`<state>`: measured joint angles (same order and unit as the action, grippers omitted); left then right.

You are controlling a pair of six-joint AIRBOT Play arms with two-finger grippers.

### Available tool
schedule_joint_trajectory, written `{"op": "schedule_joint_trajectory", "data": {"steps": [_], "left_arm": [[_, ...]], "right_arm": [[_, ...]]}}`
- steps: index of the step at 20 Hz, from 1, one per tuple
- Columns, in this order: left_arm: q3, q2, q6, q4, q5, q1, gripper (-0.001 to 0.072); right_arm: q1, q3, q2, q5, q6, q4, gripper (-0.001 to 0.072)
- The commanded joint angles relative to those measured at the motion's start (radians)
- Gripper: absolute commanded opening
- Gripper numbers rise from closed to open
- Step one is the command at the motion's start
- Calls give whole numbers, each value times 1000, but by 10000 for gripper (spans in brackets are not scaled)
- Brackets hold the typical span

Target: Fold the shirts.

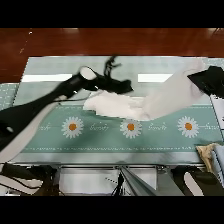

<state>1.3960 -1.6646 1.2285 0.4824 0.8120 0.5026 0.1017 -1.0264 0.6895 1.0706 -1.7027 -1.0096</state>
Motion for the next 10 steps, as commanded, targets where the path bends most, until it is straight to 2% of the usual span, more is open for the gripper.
{"op": "schedule_joint_trajectory", "data": {"steps": [1,5,10], "left_arm": [[0,180,-32,-6,47,-236,26],[0,367,-32,-3,151,-516,26],[0,513,-32,-3,393,-786,26]], "right_arm": [[-27,-1,102,-104,119,118,27],[-261,-1,264,-247,121,56,27],[-533,-1,506,-599,115,105,27]]}}
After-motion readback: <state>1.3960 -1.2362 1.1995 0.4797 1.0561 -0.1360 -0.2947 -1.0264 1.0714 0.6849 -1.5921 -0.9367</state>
